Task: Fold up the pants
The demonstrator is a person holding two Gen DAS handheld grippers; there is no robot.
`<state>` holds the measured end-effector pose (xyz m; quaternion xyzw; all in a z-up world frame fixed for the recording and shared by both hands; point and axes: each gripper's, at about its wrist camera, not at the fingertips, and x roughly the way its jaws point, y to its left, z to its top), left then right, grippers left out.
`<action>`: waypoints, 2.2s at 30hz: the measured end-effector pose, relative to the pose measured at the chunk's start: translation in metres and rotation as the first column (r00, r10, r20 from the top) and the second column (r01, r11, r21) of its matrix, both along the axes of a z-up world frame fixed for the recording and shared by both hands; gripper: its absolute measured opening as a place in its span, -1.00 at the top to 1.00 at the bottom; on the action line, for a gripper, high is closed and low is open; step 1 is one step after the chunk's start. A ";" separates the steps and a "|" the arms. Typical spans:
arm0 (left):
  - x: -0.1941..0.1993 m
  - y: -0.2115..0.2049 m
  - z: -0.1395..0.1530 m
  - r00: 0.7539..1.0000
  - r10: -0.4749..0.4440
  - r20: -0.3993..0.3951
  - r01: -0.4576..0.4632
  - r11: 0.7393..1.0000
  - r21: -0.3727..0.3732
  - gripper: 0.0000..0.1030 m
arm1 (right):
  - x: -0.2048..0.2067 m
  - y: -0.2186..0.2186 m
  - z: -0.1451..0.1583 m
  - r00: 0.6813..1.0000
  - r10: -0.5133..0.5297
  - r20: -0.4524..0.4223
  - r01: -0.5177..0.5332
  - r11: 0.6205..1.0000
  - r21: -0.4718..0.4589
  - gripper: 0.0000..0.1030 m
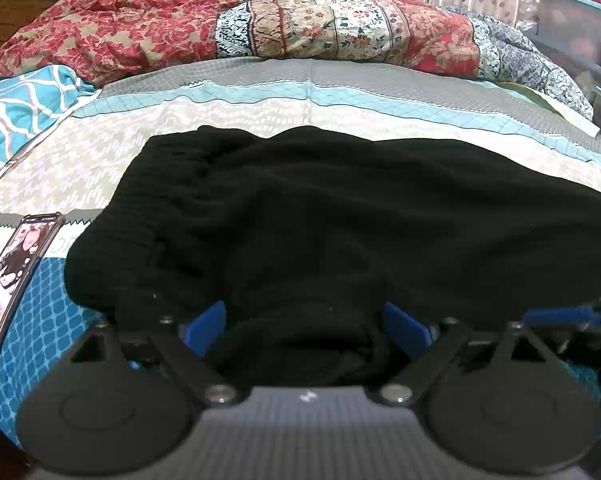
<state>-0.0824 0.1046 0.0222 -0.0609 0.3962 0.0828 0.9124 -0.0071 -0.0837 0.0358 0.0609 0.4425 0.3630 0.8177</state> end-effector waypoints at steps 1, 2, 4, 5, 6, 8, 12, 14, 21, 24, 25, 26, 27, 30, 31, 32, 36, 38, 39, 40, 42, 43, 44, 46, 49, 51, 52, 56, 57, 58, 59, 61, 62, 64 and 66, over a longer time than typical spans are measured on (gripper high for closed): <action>0.000 0.000 0.000 1.000 0.000 0.000 0.000 1.000 0.000 -0.74 | 0.000 -0.004 0.003 1.000 -0.004 0.007 0.004 1.000 0.011 0.28; 0.000 0.000 0.000 1.000 0.001 0.000 -0.001 1.000 0.000 -0.75 | 0.001 -0.006 0.005 1.000 -0.013 0.012 0.013 1.000 0.022 0.28; 0.000 -0.001 0.000 1.000 0.001 -0.001 -0.001 1.000 0.002 -0.77 | 0.002 -0.010 0.008 0.999 -0.029 0.017 0.028 0.999 0.037 0.28; 0.000 -0.002 -0.001 1.000 0.001 -0.002 -0.001 1.000 0.005 -0.78 | 0.002 -0.010 0.008 0.999 -0.035 0.018 0.034 0.999 0.039 0.28; 0.000 -0.002 -0.001 1.000 0.002 -0.002 -0.002 1.000 0.007 -0.78 | 0.002 -0.010 0.007 0.999 -0.038 0.016 0.037 0.999 0.034 0.28; 0.000 -0.003 -0.002 1.000 0.001 -0.003 -0.001 1.000 0.012 -0.79 | 0.004 -0.008 0.000 0.999 -0.044 -0.002 0.044 0.999 0.008 0.28; 0.001 -0.003 -0.003 1.000 -0.005 -0.004 0.005 1.000 0.020 -0.80 | 0.006 -0.008 -0.012 0.997 -0.059 -0.044 0.059 0.998 -0.014 0.32; 0.001 -0.004 -0.003 1.000 -0.005 -0.006 0.005 1.000 0.020 -0.80 | 0.006 -0.008 -0.011 0.997 -0.055 -0.045 0.055 0.998 -0.017 0.32; -0.007 0.002 0.019 0.999 0.011 0.032 -0.009 0.999 -0.049 -0.81 | 0.002 -0.022 0.000 0.998 -0.055 0.005 0.055 0.998 0.002 0.28; -0.013 0.000 0.031 0.997 0.000 0.083 0.006 0.997 -0.077 -0.81 | 0.000 -0.029 0.007 0.997 -0.076 0.031 0.076 0.997 0.023 0.28; -0.014 -0.003 0.034 0.995 -0.012 0.097 0.020 0.996 -0.082 -0.81 | 0.000 -0.032 0.007 0.996 -0.084 0.034 0.083 0.996 0.029 0.28; -0.013 -0.005 0.035 0.994 -0.025 0.106 0.034 0.996 -0.084 -0.81 | 0.001 -0.034 0.008 0.995 -0.092 0.034 0.091 0.995 0.032 0.28; -0.012 -0.009 0.035 0.993 -0.038 0.109 0.047 0.995 -0.083 -0.81 | 0.001 -0.036 0.007 0.994 -0.100 0.032 0.099 0.995 0.031 0.28; -0.004 -0.020 0.029 0.994 -0.065 0.083 0.071 0.995 -0.071 -0.81 | 0.001 -0.041 0.002 0.992 -0.124 0.018 0.123 0.992 0.022 0.28; -0.001 -0.023 0.025 0.995 -0.069 0.066 0.074 0.995 -0.068 -0.81 | 0.001 -0.043 0.000 0.991 -0.135 0.009 0.135 0.991 0.013 0.28; 0.003 -0.024 0.020 0.997 -0.068 0.043 0.070 0.995 -0.065 -0.80 | 0.001 -0.043 -0.002 0.989 -0.148 0.001 0.148 0.989 0.003 0.28; 0.017 -0.025 -0.001 0.996 -0.050 -0.075 0.049 0.999 -0.020 -0.77 | 0.001 -0.057 -0.010 0.983 -0.180 -0.037 0.180 0.984 -0.001 0.32; 0.016 -0.027 -0.001 0.996 -0.054 -0.071 0.054 0.999 -0.005 -0.77 | -0.001 -0.064 -0.008 0.981 -0.189 -0.038 0.189 0.982 0.017 0.32; 0.016 -0.028 0.001 0.996 -0.054 -0.070 0.054 0.999 -0.005 -0.77 | -0.002 -0.065 -0.005 0.981 -0.193 -0.031 0.194 0.981 0.023 0.30; 0.016 -0.029 0.004 0.997 -0.051 -0.066 0.050 0.999 -0.010 -0.77 | -0.004 -0.067 -0.002 0.980 -0.197 -0.021 0.197 0.980 0.031 0.29; 0.013 -0.028 0.012 0.998 -0.040 -0.052 0.038 0.998 -0.040 -0.77 | -0.006 -0.071 0.004 0.978 -0.208 -0.003 0.208 0.977 0.053 0.28; 0.011 -0.029 0.017 0.998 -0.042 -0.036 0.040 0.998 -0.055 -0.77 | -0.006 -0.075 0.006 0.977 -0.214 0.005 0.213 0.975 0.064 0.28; 0.010 -0.031 0.022 0.999 -0.047 -0.017 0.046 0.997 -0.065 -0.79 | -0.006 -0.078 0.008 0.975 -0.223 0.011 0.222 0.972 0.073 0.28; 0.009 -0.037 0.030 0.998 -0.067 0.016 0.068 0.995 -0.072 -0.79 | -0.003 -0.084 0.011 0.970 -0.241 0.018 0.239 0.967 0.087 0.28; 0.013 -0.047 0.031 0.995 -0.100 0.025 0.101 0.991 -0.082 -0.79 | 0.000 -0.089 0.009 0.964 -0.264 0.016 0.262 0.961 0.089 0.28; 0.018 -0.054 0.026 0.994 -0.110 0.002 0.110 0.992 -0.065 -0.79 | 0.001 -0.091 0.005 0.959 -0.284 0.005 0.283 0.956 0.075 0.28; 0.020 -0.056 0.022 0.994 -0.113 -0.010 0.112 0.992 -0.059 -0.79 | 0.001 -0.092 0.003 0.956 -0.293 -0.002 0.293 0.954 0.068 0.28; 0.028 -0.058 0.004 0.990 -0.102 -0.101 0.099 0.995 -0.030 -0.75 | 0.001 -0.106 -0.007 0.943 -0.333 -0.021 0.334 0.942 0.034 0.30; 0.029 -0.057 0.001 0.988 -0.099 -0.117 0.097 0.995 -0.021 -0.75 | 0.001 -0.111 -0.008 0.940 -0.340 -0.029 0.341 0.940 0.033 0.31; 0.029 -0.057 0.000 0.988 -0.101 -0.120 0.100 0.995 -0.015 -0.75 | 0.001 -0.115 -0.010 0.938 -0.345 -0.039 0.347 0.937 0.037 0.31; 0.028 -0.057 0.001 0.988 -0.104 -0.116 0.103 0.995 -0.012 -0.75 | 0.001 -0.119 -0.011 0.936 -0.350 -0.050 0.352 0.935 0.043 0.31; 0.027 -0.059 0.005 0.989 -0.103 -0.108 0.101 0.995 -0.019 -0.76 | -0.001 -0.125 -0.009 0.932 -0.358 -0.054 0.361 0.931 0.056 0.31; 0.026 -0.059 0.008 0.990 -0.103 -0.099 0.100 0.994 -0.032 -0.76 | -0.003 -0.128 -0.007 0.931 -0.362 -0.044 0.364 0.929 0.061 0.31; 0.026 -0.058 0.016 0.991 -0.112 -0.074 0.106 0.992 -0.074 -0.76 | -0.006 -0.135 -0.002 0.926 -0.376 -0.020 0.377 0.923 0.077 0.30; 0.026 -0.061 0.026 0.991 -0.131 -0.040 0.126 0.986 -0.105 -0.76 | -0.008 -0.147 0.001 0.916 -0.402 -0.012 0.401 0.910 0.106 0.28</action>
